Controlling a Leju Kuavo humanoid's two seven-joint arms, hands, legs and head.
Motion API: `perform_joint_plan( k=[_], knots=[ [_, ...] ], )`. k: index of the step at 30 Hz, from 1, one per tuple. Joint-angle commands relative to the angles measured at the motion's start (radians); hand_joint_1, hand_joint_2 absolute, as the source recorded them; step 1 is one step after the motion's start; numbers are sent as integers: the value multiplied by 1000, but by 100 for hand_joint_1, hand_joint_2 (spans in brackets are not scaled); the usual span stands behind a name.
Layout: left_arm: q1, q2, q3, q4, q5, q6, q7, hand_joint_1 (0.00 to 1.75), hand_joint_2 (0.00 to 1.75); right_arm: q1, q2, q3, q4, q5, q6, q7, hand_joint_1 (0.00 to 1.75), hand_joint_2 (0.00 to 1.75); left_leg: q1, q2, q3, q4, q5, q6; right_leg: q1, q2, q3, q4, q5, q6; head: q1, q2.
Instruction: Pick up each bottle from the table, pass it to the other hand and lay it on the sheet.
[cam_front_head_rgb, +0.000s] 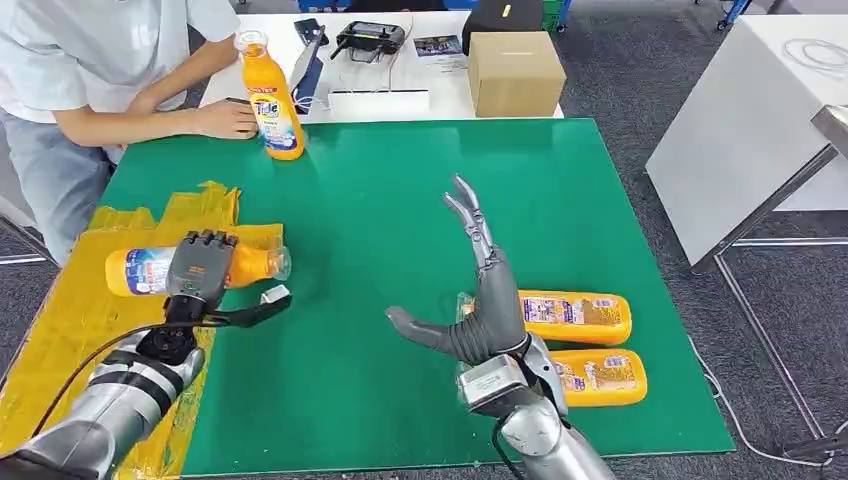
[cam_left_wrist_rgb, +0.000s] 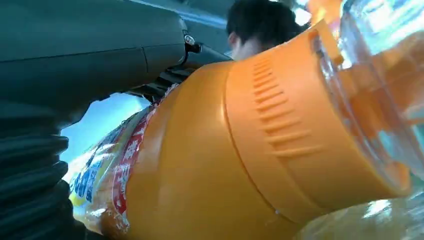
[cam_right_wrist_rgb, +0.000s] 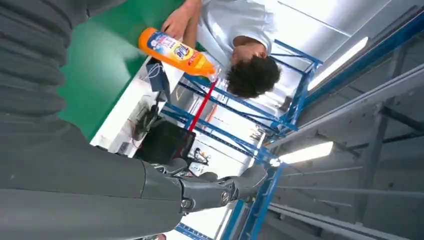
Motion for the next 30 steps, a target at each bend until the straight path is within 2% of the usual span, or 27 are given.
perform_joint_plan(
  k=[1, 3, 4, 6, 7, 8, 9, 11, 15, 19, 24, 27, 30],
  knots=[
    [-95, 13, -57, 187, 29, -32, 22, 175, 175, -18, -24, 11, 14, 4, -6, 12, 0, 175, 0, 0, 1, 0, 0, 0, 0, 0, 1, -1, 0, 0, 0, 0],
    [-95, 13, -57, 187, 29, -32, 22, 175, 175, -18, -24, 11, 14, 4, -6, 12, 0, 175, 1, -1, 7, 0, -3, 0, 1, -1, 8, -1, -3, -1, 0, 0],
    [-95, 13, -57, 187, 29, -32, 22, 175, 175, -18, -24, 11, 14, 4, -6, 12, 0, 175, 0, -1, 1, 0, 0, 0, 0, 0, 2, -1, 0, 0, 0, 0],
    [-85, -5, 22, 190, 110, -45, -58, 175, 175, -19, -26, 14, 17, 9, -6, 15, 0, 175, 0, 0, 2, 0, -1, 0, 0, 0, 2, 0, -1, 0, 0, 0],
    [-82, -8, 34, 190, 121, -47, -68, 161, 175, -19, -26, 15, 18, 10, -6, 16, 0, 175, 0, -1, 4, 0, -2, 0, 0, 0, 5, -1, -2, 0, 0, 0],
    [-77, -21, 74, 194, 166, -69, -114, 45, 175, -19, -25, 14, 19, 11, -6, 17, 0, 175, 1, 0, 2, 0, -1, 0, 1, 0, 3, -1, -1, 0, 1, 0],
    [-74, -30, 98, 194, 194, -85, -143, 0, 175, -18, -23, 12, 20, 11, -7, 18, 0, 175, 1, -1, 4, 0, -2, 0, 1, -1, 5, -1, -2, 0, 0, 0],
    [-68, -54, 159, 184, 272, -133, -209, 0, 175, -12, -18, 6, 16, 11, -9, 19, 0, 175, 1, -1, 5, 0, -2, 0, 1, -1, 6, -1, -2, 0, 0, 0],
    [-65, -80, 176, 170, 301, -223, -236, 0, 175, -8, -13, 2, 10, 12, 0, 25, 0, 175, 0, -3, 3, -1, -1, 0, 0, -2, 4, -1, -1, 0, 0, 0],
    [-62, -81, 179, 166, 306, -229, -242, 0, 175, -9, -12, 1, 12, 12, 1, 25, 0, 175, 0, -1, 5, -1, -1, 0, 0, -1, 6, -1, -1, 0, 0, 0],
    [-39, -88, 241, 134, 411, -300, -333, 0, 175, -9, -6, -6, 22, 13, 12, 28, 0, 175, 0, 0, 7, -1, -2, 0, 0, 1, 8, -2, -1, 0, 0, 0],
    [-15, -91, 274, 91, 474, -294, -395, 0, 175, -7, -4, -10, 28, 13, 10, 27, 0, 175, 0, -1, 8, -1, -1, 0, 0, 0, 8, -1, -1, 0, 0, 0],
    [-10, -93, 271, 78, 476, -300, -394, 0, 175, -5, -5, -11, 28, 13, 11, 27, 0, 175, 0, -1, 7, -1, -1, 0, 0, 0, 7, -1, 0, 0, 0, 0]
  ],
)
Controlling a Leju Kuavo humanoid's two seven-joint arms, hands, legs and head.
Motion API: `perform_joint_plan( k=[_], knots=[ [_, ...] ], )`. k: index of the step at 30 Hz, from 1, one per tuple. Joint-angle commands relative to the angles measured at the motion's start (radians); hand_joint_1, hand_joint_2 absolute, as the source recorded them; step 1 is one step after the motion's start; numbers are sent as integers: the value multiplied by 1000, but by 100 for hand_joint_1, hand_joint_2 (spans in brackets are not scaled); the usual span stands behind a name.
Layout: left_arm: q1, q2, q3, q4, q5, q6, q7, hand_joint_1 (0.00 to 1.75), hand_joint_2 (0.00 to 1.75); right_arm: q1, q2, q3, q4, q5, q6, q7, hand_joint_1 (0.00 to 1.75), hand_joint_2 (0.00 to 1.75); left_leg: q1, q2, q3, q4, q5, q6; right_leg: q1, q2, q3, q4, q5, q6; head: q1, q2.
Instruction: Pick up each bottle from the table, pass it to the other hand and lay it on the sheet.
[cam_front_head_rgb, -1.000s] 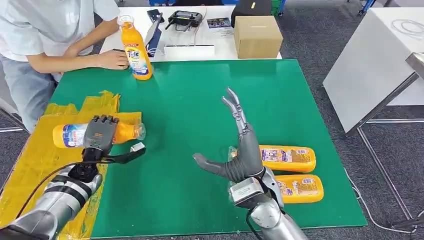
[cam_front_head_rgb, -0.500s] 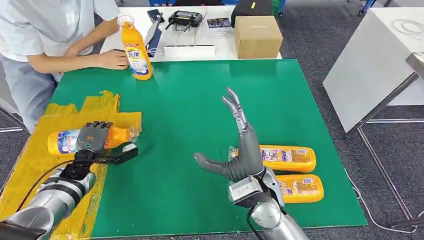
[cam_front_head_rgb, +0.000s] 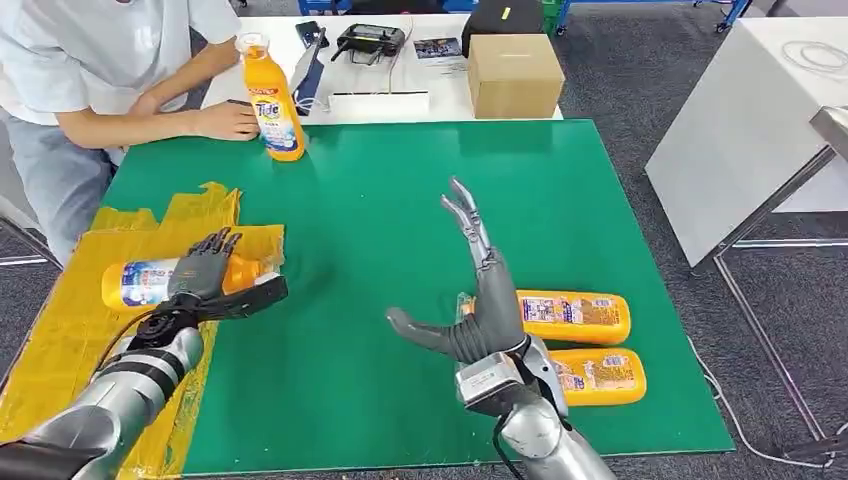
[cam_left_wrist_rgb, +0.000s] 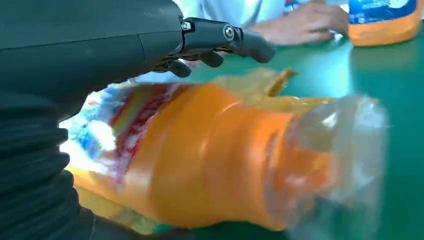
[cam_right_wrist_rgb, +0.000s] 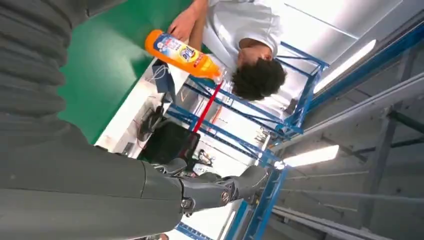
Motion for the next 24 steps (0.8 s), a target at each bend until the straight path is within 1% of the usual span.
perform_joint_plan(
  k=[1, 2, 4, 7, 9, 11, 13, 14, 15, 18, 19, 20, 23, 24],
  knots=[
    [30, -31, 76, -26, 49, -17, -44, 0, 175, -11, -3, -11, 28, -2, 3, 4, 0, 175, 0, 0, 4, -1, -2, 0, 0, 1, 4, -2, -1, 0, 0, 0],
    [50, -41, 96, -76, 109, -13, -96, 0, 175, -7, -2, -16, 26, 0, 2, 3, 0, 175, 0, 0, 3, -1, -1, 0, 0, 0, 3, -1, -1, 0, 0, 0],
    [75, -45, 84, -145, 133, -5, -126, 0, 175, -3, -3, -20, 25, 4, 3, 4, 0, 175, 0, 0, 3, -1, -1, 0, 0, 0, 4, -1, -1, 0, 0, 0],
    [144, -42, 50, -325, 165, 24, -134, 0, 175, 10, -2, -31, 18, 14, 3, 5, 0, 175, 0, -1, 3, -1, -2, 0, 0, 0, 3, -1, -1, 0, 0, 0],
    [165, -36, 40, -379, 172, 13, -121, 0, 175, 13, -3, -33, 15, 17, 4, 5, 0, 175, 0, -1, 0, 0, 0, 0, 0, -1, 0, -1, -1, 0, 0, 0],
    [173, -33, 39, -396, 179, 14, -123, 0, 175, 14, -3, -34, 14, 18, 4, 5, 0, 175, 0, -1, 1, 0, -1, 0, 0, -1, 1, -1, -1, 0, 0, 0],
    [199, -29, 39, -461, 215, 32, -147, 0, 175, 20, -3, -38, 10, 23, 3, 5, 0, 175, 0, 0, 3, 0, -2, 0, 0, 0, 3, -1, -2, 0, 0, 0],
    [220, -25, 39, -516, 222, 48, -151, 0, 175, 24, -4, -42, 5, 26, 2, 5, 0, 175, 0, 0, 0, 0, -1, 0, 0, 1, 0, -1, -1, 0, 1, 0],
    [247, -19, 37, -586, 236, 56, -150, 0, 175, 28, -5, -46, 1, 30, 1, 5, 0, 175, 0, 0, 2, 0, -2, 0, 0, 1, 2, -1, -2, -1, 0, 0],
    [292, -20, 51, -703, 277, 91, -166, 0, 175, 33, -5, -51, -1, 36, 1, 6, 0, 175, 0, 0, -1, 0, -1, 0, 0, 0, -1, -1, -1, 0, 0, 0],
    [300, -21, 53, -724, 286, 95, -172, 0, 175, 34, -5, -52, -1, 37, 0, 6, 0, 175, 1, -1, 3, 0, -4, 0, 1, 0, 4, -1, -3, -1, 0, 0],
    [311, -22, 55, -752, 298, 96, -177, 0, 175, 34, -6, -53, 0, 38, -1, 6, 0, 175, 0, 1, -1, 0, -2, 0, 0, 1, -1, -1, -1, 0, 0, 0],
    [328, -27, 62, -792, 336, 100, -202, 0, 175, 35, -6, -54, 0, 40, -3, 6, 0, 175, 0, 1, 1, 0, -3, 0, 0, 1, 1, -1, -2, 0, 0, 0],
    [338, -29, 62, -817, 377, 79, -216, 0, 175, 36, -8, -54, 0, 42, -5, 5, 0, 175, 0, 0, 0, 0, -2, 0, 0, 1, 0, -1, -1, 0, 0, 0]
  ],
)
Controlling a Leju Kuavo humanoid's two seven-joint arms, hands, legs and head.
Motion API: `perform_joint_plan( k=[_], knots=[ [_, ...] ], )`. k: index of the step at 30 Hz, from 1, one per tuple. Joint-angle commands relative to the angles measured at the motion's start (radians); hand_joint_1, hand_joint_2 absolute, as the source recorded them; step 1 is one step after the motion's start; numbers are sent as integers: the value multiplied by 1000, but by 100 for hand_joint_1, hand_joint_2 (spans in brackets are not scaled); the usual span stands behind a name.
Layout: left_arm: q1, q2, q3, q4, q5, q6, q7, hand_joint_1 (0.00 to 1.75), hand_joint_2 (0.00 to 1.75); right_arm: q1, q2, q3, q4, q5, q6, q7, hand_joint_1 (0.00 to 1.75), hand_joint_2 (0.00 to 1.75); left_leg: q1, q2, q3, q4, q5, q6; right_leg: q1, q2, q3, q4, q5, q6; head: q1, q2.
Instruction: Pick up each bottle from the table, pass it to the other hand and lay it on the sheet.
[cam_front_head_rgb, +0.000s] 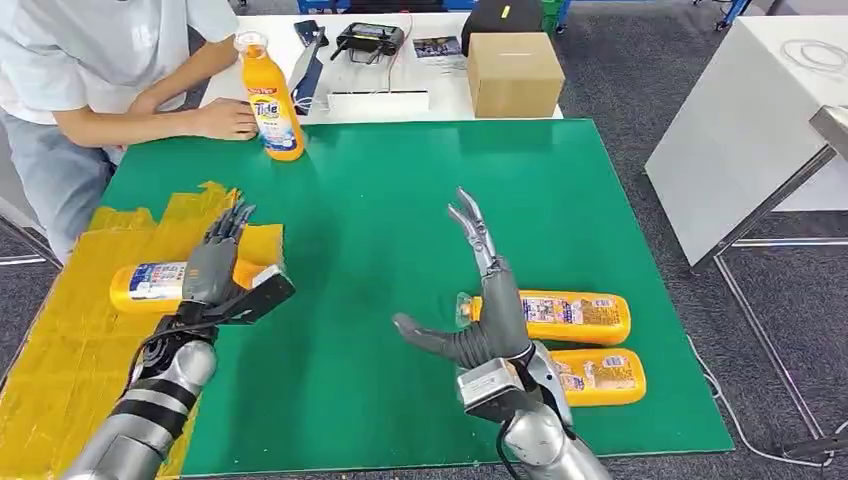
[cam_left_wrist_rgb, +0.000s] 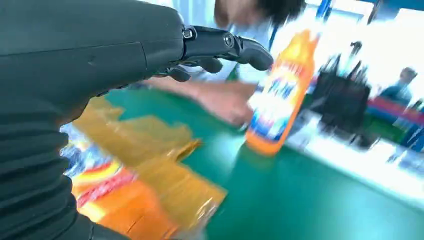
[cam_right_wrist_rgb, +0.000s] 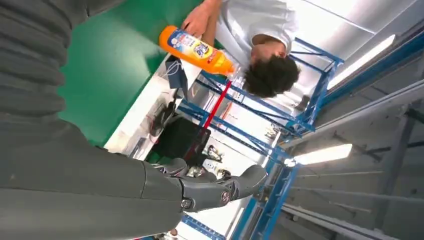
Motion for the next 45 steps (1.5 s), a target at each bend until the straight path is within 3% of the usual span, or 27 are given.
perform_joint_plan(
  k=[1, 3, 9, 11, 16, 19, 31, 45],
  knots=[
    [65, -2, 17, -216, 125, -36, -56, 0, 175, -7, -10, -21, 4, 6, -5, 4, 0, 175, 0, 0, 4, 0, -2, 0, 0, 0, 4, -1, -2, 0, 0, 0],
    [79, -7, 23, -245, 198, -82, -80, 0, 175, -10, -17, -21, 6, 23, -4, 10, 0, 175, 0, 0, 5, 0, -3, 0, 0, 1, 5, -1, -2, 0, 0, 0],
    [179, -48, 67, -398, 483, -277, -124, 0, 175, -33, -99, -38, 51, 307, -4, 172, 0, 175, 0, 1, 5, -1, -2, 1, 0, 1, 5, -2, -1, 0, 0, 0],
    [194, -52, 67, -416, 489, -282, -123, 0, 175, -32, -114, -45, 61, 339, 2, 189, 0, 175, 0, 0, 5, -1, -2, 1, 0, 1, 5, -2, -1, 0, 0, 0],
    [246, -77, 65, -468, 521, -334, -101, 0, 175, -23, -201, -72, 120, 570, 62, 343, 0, 175, 0, -1, 5, -1, -2, 1, 0, 0, 6, -3, -1, 0, 0, 0],
    [255, -90, 56, -476, 520, -333, -100, 0, 175, -23, -237, -88, 155, 612, 93, 360, 0, 175, 0, -2, 4, -1, -1, 1, -1, -1, 5, -3, -1, 0, 0, 0],
    [264, -101, 32, -473, 532, -343, -104, 0, 175, -22, -279, -127, 183, 626, 141, 393, 0, 175, -1, -1, 5, -1, -2, 1, -1, -1, 5, -2, -1, 0, 0, 0],
    [246, -111, 0, -441, 535, -316, -123, 0, 175, -61, -345, -158, 352, 604, 238, 394, 0, 175, -1, -1, 4, -1, -2, 1, -2, -1, 5, -2, -1, 0, 0, 0]
  ],
)
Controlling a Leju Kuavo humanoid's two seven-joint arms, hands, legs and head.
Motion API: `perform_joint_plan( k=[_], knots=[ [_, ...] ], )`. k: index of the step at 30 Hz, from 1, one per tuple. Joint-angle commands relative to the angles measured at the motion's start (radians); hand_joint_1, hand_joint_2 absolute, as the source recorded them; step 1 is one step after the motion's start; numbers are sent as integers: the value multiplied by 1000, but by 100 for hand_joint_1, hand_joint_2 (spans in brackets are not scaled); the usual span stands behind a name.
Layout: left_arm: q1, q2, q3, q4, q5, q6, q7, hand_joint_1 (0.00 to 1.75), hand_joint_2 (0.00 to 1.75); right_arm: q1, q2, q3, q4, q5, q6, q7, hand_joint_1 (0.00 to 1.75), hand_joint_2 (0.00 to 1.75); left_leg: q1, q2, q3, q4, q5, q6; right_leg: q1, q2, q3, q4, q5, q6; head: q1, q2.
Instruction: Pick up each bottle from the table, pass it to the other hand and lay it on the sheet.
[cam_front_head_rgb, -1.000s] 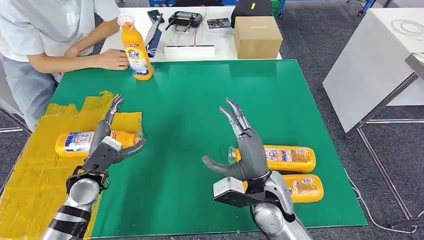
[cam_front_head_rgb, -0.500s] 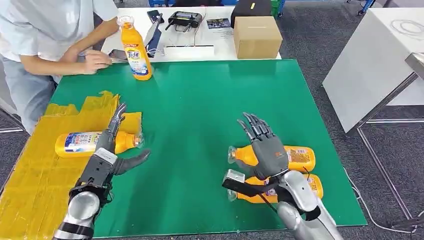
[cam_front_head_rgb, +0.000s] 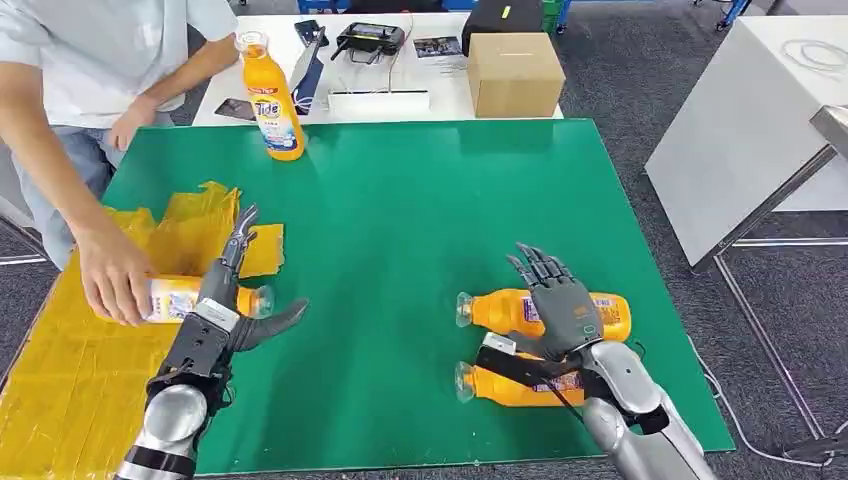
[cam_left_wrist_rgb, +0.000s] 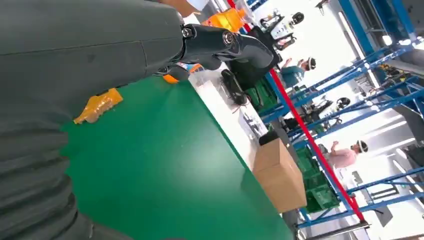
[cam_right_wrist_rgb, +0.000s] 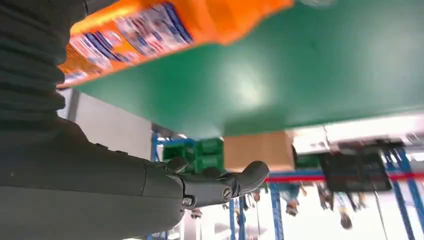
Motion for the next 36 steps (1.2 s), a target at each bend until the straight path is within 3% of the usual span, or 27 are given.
perform_joint_plan(
  k=[1, 19, 36],
  knots=[
    [-25, -3, -28, 54, 13, 5, -5, 0, 175, -60, -34, -4, 157, -11, 41, -2, 0, 175, 0, 0, 4, -1, -1, 0, 0, 0, 4, -1, -1, 0, 0, 0],
    [-34, -7, -46, 80, 21, 4, -6, 0, 175, -108, -40, -19, 264, 9, 46, 25, 0, 175, 0, 0, 8, -2, -2, 0, 0, 0, 8, -3, -2, 0, 0, 0],
    [-46, -8, -71, 108, 43, -3, 0, 0, 175, -179, -50, -23, 425, 4, 93, 42, 0, 175, -1, 0, 2, -1, 0, 0, 0, 0, 2, -1, 0, 0, 0, 0]
  ],
)
